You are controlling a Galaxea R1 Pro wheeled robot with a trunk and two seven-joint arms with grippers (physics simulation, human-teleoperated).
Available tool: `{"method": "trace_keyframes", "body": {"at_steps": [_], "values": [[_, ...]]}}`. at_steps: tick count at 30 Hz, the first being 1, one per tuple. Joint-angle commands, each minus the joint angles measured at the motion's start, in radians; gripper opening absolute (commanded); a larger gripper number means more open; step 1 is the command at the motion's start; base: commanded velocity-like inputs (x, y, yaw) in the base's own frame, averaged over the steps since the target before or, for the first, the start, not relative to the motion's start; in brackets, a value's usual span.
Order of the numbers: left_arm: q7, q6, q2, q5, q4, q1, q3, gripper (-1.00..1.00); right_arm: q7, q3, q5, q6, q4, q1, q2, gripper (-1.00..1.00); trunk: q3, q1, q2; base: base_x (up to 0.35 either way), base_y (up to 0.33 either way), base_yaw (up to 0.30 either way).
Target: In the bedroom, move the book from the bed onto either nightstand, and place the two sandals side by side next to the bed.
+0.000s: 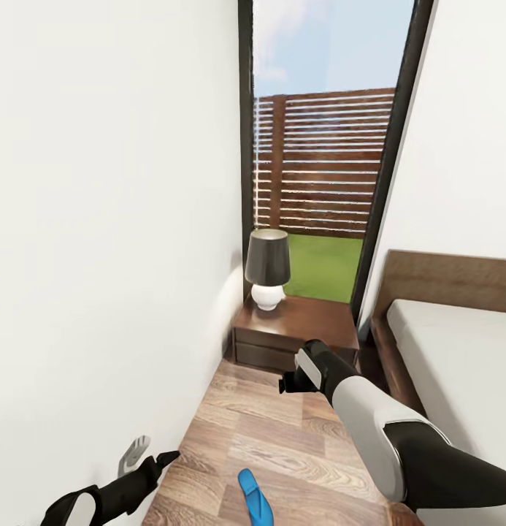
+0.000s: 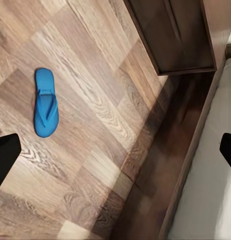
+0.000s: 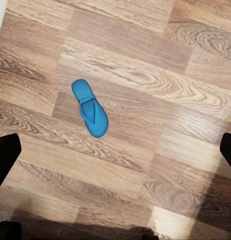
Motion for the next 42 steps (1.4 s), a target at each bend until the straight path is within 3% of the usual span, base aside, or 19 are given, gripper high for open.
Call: {"method": "trace_keyframes", "body": {"at_steps": [1,12,42], "values": [[-0.007,0.012,-0.001,0.001,-0.001,-0.001,0.003,1.00,-0.008,-0.001,-0.007,0.004,-0.001,0.000,0.000,1.00,-0.004,0.004,-0.008,0.000,0.000,0.000],[-0.072,0.038,0.016,-0.001,0.002,-0.001,0.003,1.00,-0.008,-0.012,-0.007,0.004,0.003,0.000,0.000,1.00,-0.039,0.046,-0.085,0.000,0.000,0.000],[-0.104,0.041,0.020,-0.002,0.004,-0.001,0.003,1.00,-0.008,-0.011,-0.008,-0.004,0.005,0.000,0.000,1.00,-0.133,0.161,-0.295,0.000,0.000,0.000]]}}
